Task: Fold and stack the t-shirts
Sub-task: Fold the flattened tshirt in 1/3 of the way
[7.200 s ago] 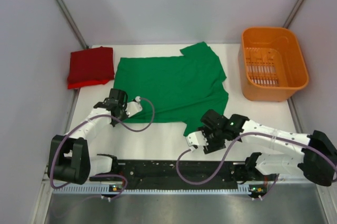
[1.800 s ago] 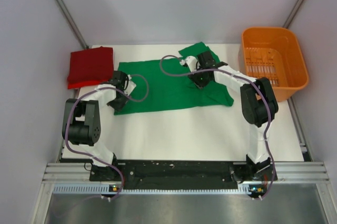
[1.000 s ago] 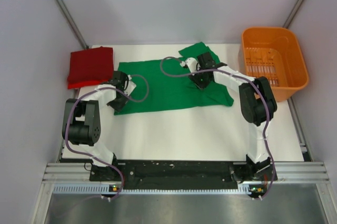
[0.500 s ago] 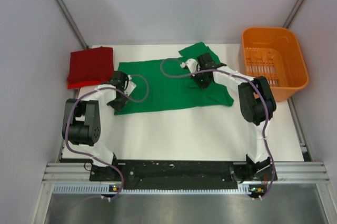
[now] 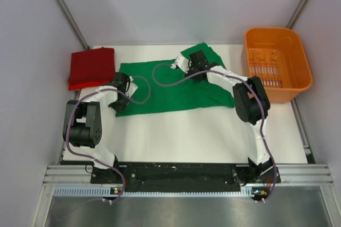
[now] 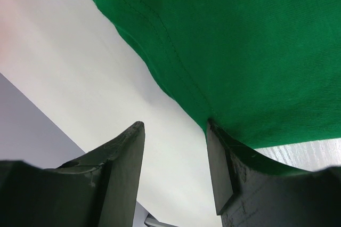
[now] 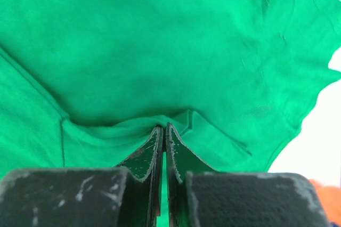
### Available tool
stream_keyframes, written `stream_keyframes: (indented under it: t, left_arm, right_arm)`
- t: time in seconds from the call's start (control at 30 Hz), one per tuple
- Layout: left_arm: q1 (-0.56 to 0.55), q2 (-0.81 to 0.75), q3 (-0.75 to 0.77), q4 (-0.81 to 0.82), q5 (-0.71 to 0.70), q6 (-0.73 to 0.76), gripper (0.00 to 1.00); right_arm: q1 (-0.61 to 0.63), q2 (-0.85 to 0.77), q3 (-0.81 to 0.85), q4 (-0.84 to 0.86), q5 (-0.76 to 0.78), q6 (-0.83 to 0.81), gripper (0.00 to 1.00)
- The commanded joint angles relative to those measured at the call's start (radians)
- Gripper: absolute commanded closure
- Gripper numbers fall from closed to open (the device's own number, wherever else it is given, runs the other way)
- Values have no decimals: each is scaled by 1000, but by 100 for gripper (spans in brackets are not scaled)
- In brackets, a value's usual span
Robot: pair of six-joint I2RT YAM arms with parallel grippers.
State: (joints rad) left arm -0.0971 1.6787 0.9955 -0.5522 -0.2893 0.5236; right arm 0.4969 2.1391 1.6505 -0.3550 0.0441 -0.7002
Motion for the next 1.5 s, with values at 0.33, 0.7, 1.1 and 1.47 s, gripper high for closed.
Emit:
stream_keyframes:
  t: [0.33,0.7,1.1,1.47]
  left_arm:
    - [2,-20,2,9,-25,7,40]
    - [0,-233,-12,-63,214,136,33]
    - [-55,-275,-185,30,300,332,28]
    - [-58,-152,-244,156,135,349,92]
  right_arm:
    - [78,19,106,133,59,-4,49]
    - [16,-402,-162,-74,93,584,45]
    - [-277,-553,-595,-68,-52,782,45]
    - [-327,-446,-597,-39,-67,778,76]
